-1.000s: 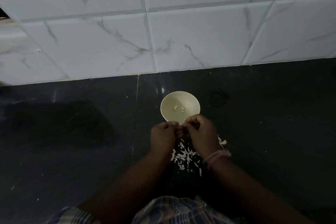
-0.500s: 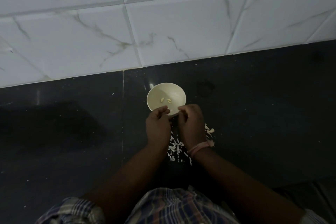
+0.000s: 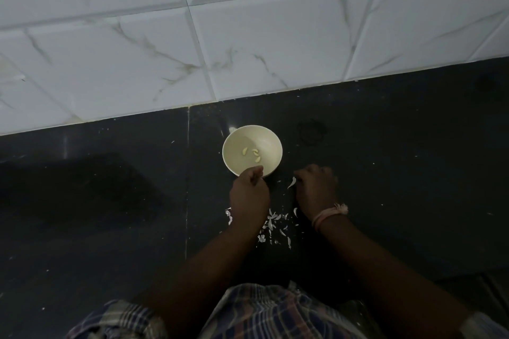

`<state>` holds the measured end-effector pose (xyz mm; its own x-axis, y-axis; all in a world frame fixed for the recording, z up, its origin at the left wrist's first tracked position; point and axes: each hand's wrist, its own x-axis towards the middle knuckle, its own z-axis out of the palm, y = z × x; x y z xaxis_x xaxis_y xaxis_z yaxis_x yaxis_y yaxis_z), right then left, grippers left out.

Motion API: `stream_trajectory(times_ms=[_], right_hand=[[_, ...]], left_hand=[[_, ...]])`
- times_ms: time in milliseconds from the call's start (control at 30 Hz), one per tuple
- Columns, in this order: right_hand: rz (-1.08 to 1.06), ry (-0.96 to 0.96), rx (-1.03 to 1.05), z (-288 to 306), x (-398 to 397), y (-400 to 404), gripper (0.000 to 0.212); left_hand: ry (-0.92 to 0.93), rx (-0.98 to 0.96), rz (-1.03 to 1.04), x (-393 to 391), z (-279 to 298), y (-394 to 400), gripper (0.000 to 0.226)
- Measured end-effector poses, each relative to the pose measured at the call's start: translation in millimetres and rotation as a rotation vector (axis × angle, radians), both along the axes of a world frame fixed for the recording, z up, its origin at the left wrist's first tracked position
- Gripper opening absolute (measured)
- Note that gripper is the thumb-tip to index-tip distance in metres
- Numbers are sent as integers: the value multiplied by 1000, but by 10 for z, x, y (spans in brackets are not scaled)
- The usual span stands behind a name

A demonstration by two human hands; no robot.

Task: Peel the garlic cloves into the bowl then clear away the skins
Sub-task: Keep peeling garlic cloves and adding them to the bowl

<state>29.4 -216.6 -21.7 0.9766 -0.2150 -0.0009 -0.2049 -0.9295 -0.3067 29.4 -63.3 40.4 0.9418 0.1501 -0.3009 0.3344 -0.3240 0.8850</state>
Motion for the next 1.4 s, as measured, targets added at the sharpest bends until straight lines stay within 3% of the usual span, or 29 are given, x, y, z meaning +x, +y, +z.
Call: stream_trajectory(times_ms=[133,267,400,467,533,633,800,933,1033,1133,1300,1400], right_hand=[[136,168,-185,8,52,27,27],[146,119,-177,-29,33,-18,19],[148,-130,191,-55,-140,41,8],[135,-192,451,10,-307,164,11],[140,-238,569,100,-433,279,11],[96,-227,688,154,-510,377,14],[-54,-150,1119,331,-508,509,44],[-125,-186,1276,417,-548,586,45],[-204,-168,1340,439,-597,615,42],[-254,-166,1344,468,-616,641,37],[-261,-193,1194,493,-657,710,15],[-237,-171,1152,514,-673,714,14]], left_hand=[[-5,48,-10,15,31,-25,35],[-9,17,-2,-8,35,-12,38],[-64,-18,14,-87,-17,60,31],[-11,-66,14,-150,-82,115,17],[98,-190,17,-223,-132,149,13],[212,-376,36,-297,-148,166,10],[267,-520,107,-306,-146,245,6],[271,-617,60,-353,-111,353,13],[250,-639,30,-393,-82,422,9],[166,-536,-19,-454,-50,447,6],[-4,-261,-74,-532,24,441,5],[-32,-240,-59,-592,96,442,8]])
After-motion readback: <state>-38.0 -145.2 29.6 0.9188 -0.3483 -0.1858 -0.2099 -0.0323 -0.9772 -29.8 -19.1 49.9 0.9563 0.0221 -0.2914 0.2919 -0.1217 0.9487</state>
